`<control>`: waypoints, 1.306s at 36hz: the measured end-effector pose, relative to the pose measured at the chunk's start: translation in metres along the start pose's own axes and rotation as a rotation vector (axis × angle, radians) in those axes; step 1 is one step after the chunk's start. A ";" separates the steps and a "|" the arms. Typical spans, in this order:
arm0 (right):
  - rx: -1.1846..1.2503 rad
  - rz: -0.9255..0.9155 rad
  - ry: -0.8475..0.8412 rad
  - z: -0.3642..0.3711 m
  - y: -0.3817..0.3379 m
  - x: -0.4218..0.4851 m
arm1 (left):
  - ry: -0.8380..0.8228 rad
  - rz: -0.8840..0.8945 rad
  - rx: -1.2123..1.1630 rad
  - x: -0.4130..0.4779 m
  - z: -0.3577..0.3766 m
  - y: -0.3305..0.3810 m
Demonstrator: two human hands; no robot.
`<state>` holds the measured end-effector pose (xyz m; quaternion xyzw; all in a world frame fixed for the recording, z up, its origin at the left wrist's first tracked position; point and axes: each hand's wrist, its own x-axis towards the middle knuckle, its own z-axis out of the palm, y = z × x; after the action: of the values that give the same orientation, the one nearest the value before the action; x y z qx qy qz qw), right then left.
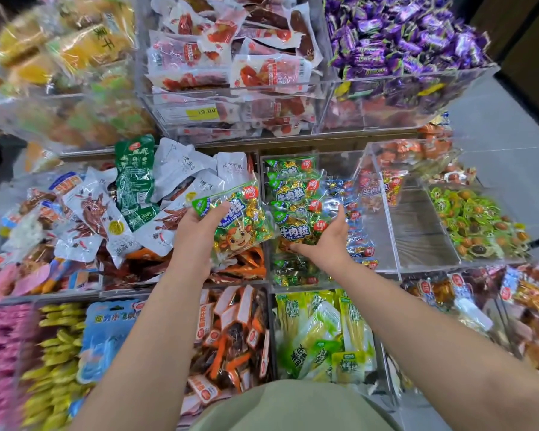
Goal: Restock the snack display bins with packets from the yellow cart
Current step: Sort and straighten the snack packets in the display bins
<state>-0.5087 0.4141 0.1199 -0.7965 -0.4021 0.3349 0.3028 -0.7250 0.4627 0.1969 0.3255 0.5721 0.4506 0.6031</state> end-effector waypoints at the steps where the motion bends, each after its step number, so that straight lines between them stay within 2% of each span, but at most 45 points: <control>1: -0.008 0.003 -0.005 -0.001 0.000 0.000 | -0.034 -0.013 0.008 -0.001 0.001 0.000; 6: -0.175 0.037 -0.108 -0.010 -0.001 0.002 | -0.200 -0.062 -0.001 -0.008 0.010 -0.005; 9: -0.273 0.052 -0.219 -0.016 -0.004 0.004 | -0.247 -0.098 -0.049 -0.012 0.016 -0.006; 11: -0.268 0.057 -0.232 -0.021 -0.006 0.006 | -0.270 -0.097 -0.052 -0.014 0.019 -0.007; 17: -0.003 0.059 -0.105 -0.038 -0.003 0.001 | -0.278 -0.104 -0.016 -0.023 0.019 0.000; 22: 0.350 -0.057 0.134 -0.052 -0.003 -0.020 | -0.361 -0.089 0.077 -0.028 0.028 -0.004; 24: 0.551 -0.070 0.037 -0.058 -0.008 -0.028 | -0.431 -0.093 0.099 -0.032 0.033 -0.005; 26: 0.623 -0.087 -0.192 -0.061 -0.012 -0.033 | -0.476 -0.096 0.151 -0.039 0.039 -0.005; 28: 0.511 -0.074 -0.353 -0.061 -0.014 -0.037 | -0.523 -0.082 0.255 -0.043 0.047 -0.008; 30: 0.478 -0.058 -0.394 -0.063 -0.011 -0.039 | -0.575 -0.040 0.409 -0.046 0.054 -0.006; 34: 0.600 0.048 -0.227 -0.081 0.003 -0.035 | -0.563 0.060 0.552 -0.034 0.065 0.005; 37: 0.796 0.130 -0.104 -0.100 0.017 -0.034 | -0.473 0.279 0.866 -0.015 0.070 0.004; 40: 0.743 0.173 -0.070 -0.113 0.031 -0.034 | -0.567 0.438 1.278 0.002 0.078 -0.004; 43: 0.622 0.206 -0.093 -0.116 0.039 -0.034 | -0.673 0.509 1.612 0.014 0.087 -0.012; 47: 0.550 0.194 -0.116 -0.110 0.044 -0.032 | -0.661 0.590 1.817 0.024 0.094 -0.018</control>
<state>-0.4188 0.3419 0.1609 -0.6989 -0.2347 0.5038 0.4502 -0.6305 0.4892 0.1833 0.8985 0.3994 -0.1375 0.1196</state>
